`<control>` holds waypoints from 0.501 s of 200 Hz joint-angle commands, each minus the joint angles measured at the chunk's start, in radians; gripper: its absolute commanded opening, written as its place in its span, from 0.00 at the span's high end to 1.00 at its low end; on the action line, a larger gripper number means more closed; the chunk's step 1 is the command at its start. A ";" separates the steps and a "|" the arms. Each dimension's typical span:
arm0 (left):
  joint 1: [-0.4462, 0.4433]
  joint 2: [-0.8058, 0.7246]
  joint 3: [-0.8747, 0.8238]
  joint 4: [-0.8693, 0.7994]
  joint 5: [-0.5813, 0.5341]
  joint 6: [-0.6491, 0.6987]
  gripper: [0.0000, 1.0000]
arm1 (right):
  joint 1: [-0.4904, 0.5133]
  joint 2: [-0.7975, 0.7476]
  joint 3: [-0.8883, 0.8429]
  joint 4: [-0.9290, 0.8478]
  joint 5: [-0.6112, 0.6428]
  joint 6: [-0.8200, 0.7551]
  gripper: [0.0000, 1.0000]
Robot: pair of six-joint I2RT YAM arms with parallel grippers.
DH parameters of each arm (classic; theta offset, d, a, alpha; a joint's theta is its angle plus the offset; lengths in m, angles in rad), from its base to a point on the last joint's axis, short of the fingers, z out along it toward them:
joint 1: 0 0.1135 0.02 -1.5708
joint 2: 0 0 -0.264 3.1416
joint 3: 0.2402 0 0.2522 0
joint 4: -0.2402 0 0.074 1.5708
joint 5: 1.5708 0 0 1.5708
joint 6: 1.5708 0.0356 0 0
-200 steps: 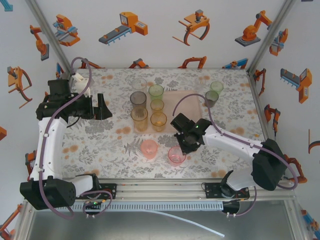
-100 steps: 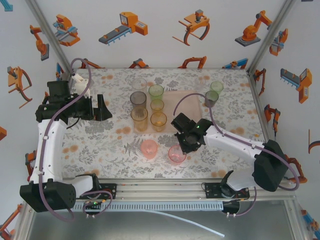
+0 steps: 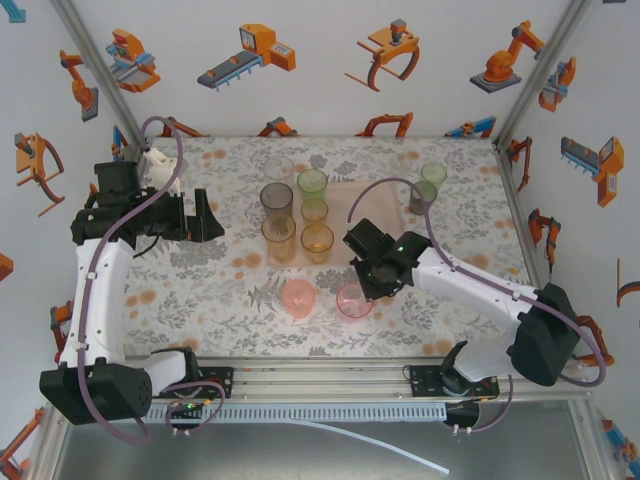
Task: Place the glasses into the tray
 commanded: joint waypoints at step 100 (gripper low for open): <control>0.011 0.000 -0.002 0.009 0.004 0.004 0.03 | -0.234 0.132 0.216 -0.006 -0.003 -0.105 0.93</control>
